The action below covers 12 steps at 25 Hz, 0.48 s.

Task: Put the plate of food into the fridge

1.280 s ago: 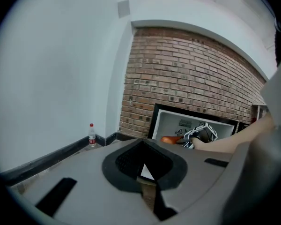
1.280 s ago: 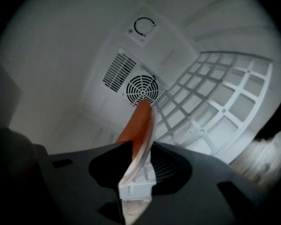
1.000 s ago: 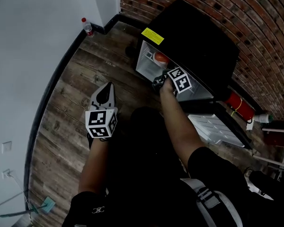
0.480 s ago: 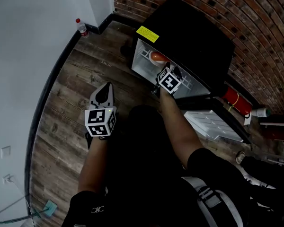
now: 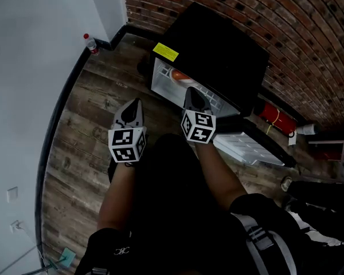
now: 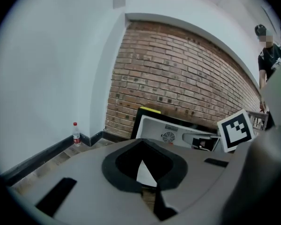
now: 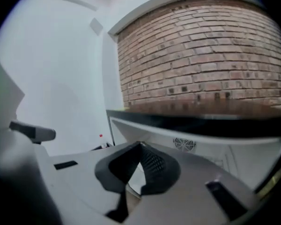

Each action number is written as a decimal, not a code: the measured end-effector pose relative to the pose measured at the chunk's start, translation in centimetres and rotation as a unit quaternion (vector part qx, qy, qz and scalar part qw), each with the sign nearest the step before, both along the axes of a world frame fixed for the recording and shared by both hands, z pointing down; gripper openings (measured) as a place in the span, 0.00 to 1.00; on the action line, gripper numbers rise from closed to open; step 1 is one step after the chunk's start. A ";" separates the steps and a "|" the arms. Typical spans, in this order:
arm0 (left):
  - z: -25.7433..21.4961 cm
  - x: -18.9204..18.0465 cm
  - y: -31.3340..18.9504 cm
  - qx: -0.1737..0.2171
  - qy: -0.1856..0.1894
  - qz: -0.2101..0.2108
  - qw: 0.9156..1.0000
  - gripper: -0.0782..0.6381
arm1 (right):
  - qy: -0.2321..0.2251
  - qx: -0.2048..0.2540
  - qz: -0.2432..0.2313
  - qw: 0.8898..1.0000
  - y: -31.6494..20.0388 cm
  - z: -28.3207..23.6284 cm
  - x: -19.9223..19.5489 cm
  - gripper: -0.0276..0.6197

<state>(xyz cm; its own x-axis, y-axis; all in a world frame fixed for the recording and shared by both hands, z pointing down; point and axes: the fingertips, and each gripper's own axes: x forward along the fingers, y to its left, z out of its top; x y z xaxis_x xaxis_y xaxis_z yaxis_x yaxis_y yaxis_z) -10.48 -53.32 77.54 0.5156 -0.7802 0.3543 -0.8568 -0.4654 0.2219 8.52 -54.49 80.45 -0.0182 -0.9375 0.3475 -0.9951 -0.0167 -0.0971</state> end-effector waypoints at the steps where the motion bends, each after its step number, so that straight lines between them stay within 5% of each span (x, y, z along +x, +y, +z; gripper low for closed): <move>1: -1.7 0.3 0.2 -0.006 0.002 0.002 1.000 0.10 | -0.007 0.001 -0.007 1.000 0.5 -2.3 -0.5 0.06; 4: -8.7 1.4 0.7 -0.011 0.003 0.010 1.000 0.10 | -0.017 0.003 -0.018 1.000 1.8 -10.2 -1.0 0.06; 9: -23.2 2.8 1.8 -0.008 0.001 0.017 1.000 0.10 | 0.032 0.016 -0.053 0.998 3.5 -25.1 -1.9 0.06; 12: -32.0 3.4 2.9 -0.004 -0.003 0.021 1.000 0.10 | 0.014 0.017 -0.073 0.997 4.8 -33.8 -2.7 0.06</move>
<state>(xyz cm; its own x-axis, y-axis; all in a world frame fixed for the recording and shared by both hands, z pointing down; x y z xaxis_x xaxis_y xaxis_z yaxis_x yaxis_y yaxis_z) -7.11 -50.41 45.54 0.5453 -0.7553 0.3636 -0.8381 -0.4994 0.2197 5.77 -49.69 46.61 -0.1467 -0.9368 0.3176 -0.9890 0.1322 -0.0669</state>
